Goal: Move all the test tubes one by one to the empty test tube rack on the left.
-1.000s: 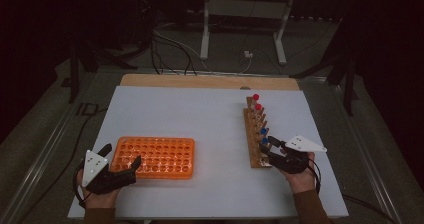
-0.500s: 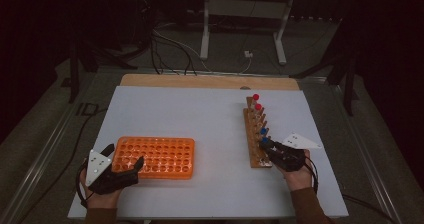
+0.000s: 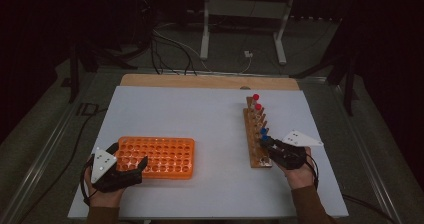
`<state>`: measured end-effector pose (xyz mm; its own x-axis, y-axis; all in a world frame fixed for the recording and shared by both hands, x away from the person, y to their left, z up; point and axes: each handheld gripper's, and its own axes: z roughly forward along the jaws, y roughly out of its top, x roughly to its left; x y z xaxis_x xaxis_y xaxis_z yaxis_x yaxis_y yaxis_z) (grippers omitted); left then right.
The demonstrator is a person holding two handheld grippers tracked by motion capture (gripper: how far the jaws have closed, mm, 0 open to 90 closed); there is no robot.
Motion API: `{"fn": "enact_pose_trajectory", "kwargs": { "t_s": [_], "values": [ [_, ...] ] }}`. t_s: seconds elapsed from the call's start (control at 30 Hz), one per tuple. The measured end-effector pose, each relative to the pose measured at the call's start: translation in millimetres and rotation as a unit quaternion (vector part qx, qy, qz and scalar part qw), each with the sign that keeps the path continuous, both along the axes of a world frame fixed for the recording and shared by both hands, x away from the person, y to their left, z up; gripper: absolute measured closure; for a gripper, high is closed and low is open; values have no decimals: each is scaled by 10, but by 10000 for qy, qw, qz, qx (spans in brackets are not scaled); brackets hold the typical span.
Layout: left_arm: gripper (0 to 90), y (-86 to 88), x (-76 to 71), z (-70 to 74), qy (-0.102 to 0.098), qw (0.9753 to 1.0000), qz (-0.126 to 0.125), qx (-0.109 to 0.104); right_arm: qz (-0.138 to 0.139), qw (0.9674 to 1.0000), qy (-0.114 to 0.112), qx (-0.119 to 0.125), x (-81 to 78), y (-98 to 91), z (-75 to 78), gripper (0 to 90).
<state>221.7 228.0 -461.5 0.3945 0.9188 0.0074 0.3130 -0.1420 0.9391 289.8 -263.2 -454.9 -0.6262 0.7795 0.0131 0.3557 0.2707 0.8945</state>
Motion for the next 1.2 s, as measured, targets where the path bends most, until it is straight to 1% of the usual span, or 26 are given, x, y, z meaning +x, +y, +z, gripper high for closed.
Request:
{"fn": "enact_pose_trajectory", "kwargs": {
  "t_s": [0.1,0.2,0.3,0.47,0.5,0.57,0.67,0.73,0.77,0.87,0.97,1.07,1.1,1.2],
  "values": [
    [3,-16,10,26,-4,10000,-47,-6,1,10000,-12,-13,2,-2,31,765],
    [3,-44,26,64,11,9999,-106,-49,18,10000,-43,-21,1,-10,104,765],
    [3,-57,38,81,31,9999,-123,-41,24,10000,-48,-10,2,-15,143,766],
    [3,-114,61,135,14,9998,-214,-27,9,10000,-89,36,2,-47,262,766],
    [3,-142,77,157,5,9997,-263,-15,9,9999,-99,31,3,-54,285,766],
    [3,-155,87,167,12,9996,-283,-4,9,9999,-122,38,5,-63,334,766],
    [3,-222,148,208,11,9993,-384,-9,37,9999,-132,14,13,-67,403,766],
    [3,-240,162,222,2,9991,-416,-1,40,9999,-135,15,14,-64,425,766],
    [3,-262,174,236,-3,9990,-451,-2,55,9999,-154,-10,13,-57,469,766],
    [3,-349,226,293,-29,9983,-578,41,85,9997,-207,-26,10,-37,532,766],
    [3,-388,247,323,-58,9980,-624,38,120,9996,-249,-31,14,-7,591,766],
    [3,-441,277,362,-88,9976,-692,16,152,9995,-289,-40,15,21,622,766],
    [3,-458,287,372,-98,9974,-716,18,194,9993,-313,-35,9,59,645,766],
    [3,-525,314,396,-112,9969,-783,-15,286,9991,-312,-14,7,126,653,766]
  ]
}}
